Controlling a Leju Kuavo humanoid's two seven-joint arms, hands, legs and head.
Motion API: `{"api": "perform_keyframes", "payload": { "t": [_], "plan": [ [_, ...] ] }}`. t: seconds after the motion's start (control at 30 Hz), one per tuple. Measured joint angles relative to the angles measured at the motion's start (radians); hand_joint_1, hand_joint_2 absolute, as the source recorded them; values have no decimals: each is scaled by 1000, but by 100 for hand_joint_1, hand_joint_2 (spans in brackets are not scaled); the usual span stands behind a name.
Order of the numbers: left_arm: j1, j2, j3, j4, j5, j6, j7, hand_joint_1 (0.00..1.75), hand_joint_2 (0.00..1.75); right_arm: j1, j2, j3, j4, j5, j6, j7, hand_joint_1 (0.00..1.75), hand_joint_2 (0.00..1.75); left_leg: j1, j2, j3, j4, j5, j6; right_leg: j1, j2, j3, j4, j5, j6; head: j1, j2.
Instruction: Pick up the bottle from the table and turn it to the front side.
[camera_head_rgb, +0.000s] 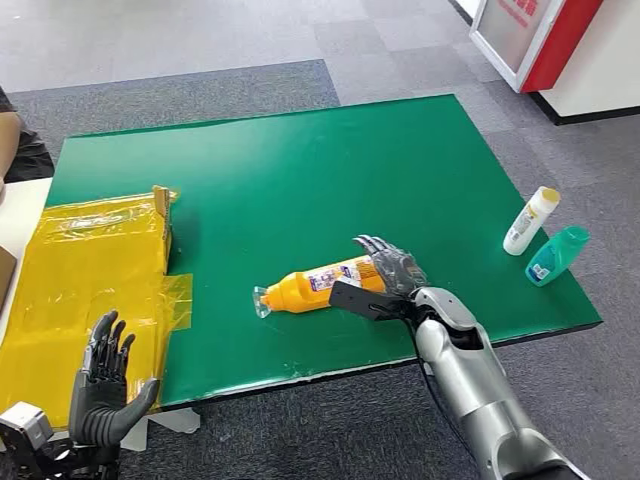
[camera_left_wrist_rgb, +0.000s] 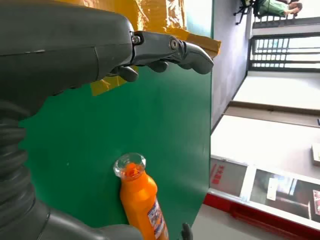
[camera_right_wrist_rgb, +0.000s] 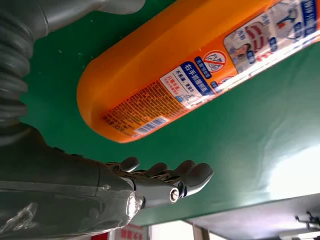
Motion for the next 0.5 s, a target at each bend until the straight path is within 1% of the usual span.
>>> {"api": "perform_keyframes", "payload": {
  "t": [0.07,0.23,0.37,0.4,0.43,0.47,0.5],
  "plan": [
    [-3,5,-6,6,0,6,-1,0,175,-20,-12,9,35,-6,3,-1,0,175,0,0,0,0,0,0,0,0,0,0,0,0,0,0],
    [-15,25,-36,32,-9,36,-5,0,175,-107,-56,52,189,-15,25,7,0,175,0,0,0,0,0,0,0,0,0,0,0,0,0,0],
    [-22,38,-54,46,-14,50,-11,0,175,-174,-76,90,296,-4,51,14,0,175,0,0,0,0,0,0,0,0,0,0,0,0,0,0],
    [-24,41,-58,50,-13,51,-13,0,175,-191,-78,100,318,0,58,14,4,175,0,0,0,0,0,0,0,0,-1,0,0,0,0,0],
    [-25,44,-61,53,-13,51,-13,0,175,-208,-80,112,341,3,66,14,10,175,0,0,0,0,0,0,0,0,-1,0,0,0,0,0],
    [-27,47,-63,56,-13,52,-14,0,175,-224,-82,122,361,6,73,14,23,175,0,0,0,0,0,0,0,0,-1,0,0,0,0,0],
    [-29,49,-66,60,-13,53,-15,0,175,-240,-84,133,380,8,81,13,66,175,0,0,0,0,0,-1,0,0,-1,0,0,0,0,0]
  ]
}}
